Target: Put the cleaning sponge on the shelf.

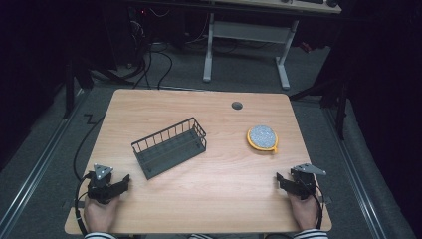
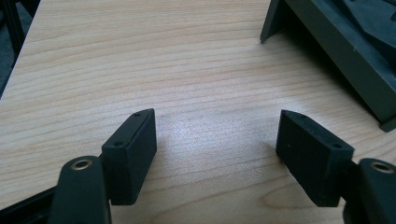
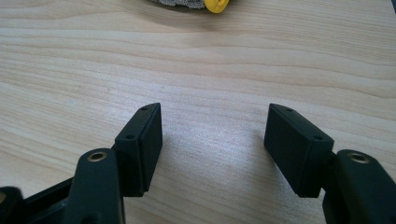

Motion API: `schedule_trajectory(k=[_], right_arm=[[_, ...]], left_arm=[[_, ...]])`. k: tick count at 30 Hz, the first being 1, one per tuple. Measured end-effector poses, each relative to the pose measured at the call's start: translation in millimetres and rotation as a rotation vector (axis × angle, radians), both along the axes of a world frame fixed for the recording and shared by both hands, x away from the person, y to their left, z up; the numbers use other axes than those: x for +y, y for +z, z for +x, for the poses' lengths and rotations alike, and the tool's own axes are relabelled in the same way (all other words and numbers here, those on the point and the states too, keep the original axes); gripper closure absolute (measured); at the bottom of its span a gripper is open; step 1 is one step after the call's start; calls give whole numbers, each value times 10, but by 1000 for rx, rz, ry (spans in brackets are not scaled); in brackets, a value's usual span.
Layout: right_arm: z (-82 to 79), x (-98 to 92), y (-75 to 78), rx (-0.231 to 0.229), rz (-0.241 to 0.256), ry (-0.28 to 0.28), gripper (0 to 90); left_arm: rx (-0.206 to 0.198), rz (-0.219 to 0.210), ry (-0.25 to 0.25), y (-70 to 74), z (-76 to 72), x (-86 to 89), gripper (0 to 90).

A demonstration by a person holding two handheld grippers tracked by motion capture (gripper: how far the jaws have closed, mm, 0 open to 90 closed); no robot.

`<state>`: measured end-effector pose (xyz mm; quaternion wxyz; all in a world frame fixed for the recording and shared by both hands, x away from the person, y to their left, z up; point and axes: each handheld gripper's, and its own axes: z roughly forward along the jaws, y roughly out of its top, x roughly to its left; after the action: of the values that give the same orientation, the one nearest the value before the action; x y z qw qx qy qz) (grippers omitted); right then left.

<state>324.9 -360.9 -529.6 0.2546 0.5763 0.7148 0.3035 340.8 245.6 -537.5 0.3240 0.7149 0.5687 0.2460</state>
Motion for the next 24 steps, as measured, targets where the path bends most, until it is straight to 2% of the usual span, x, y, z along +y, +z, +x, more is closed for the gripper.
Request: schedule_trajectory(k=[17, 24], right_arm=[[1, 1, 1, 1, -1, -1, 372], [0, 1, 1, 1, -1, -1, 372]], left_arm=[[1, -7, -16, 0, 0, 1, 286], [-2, -5, -30, 3, -17, 12, 313]])
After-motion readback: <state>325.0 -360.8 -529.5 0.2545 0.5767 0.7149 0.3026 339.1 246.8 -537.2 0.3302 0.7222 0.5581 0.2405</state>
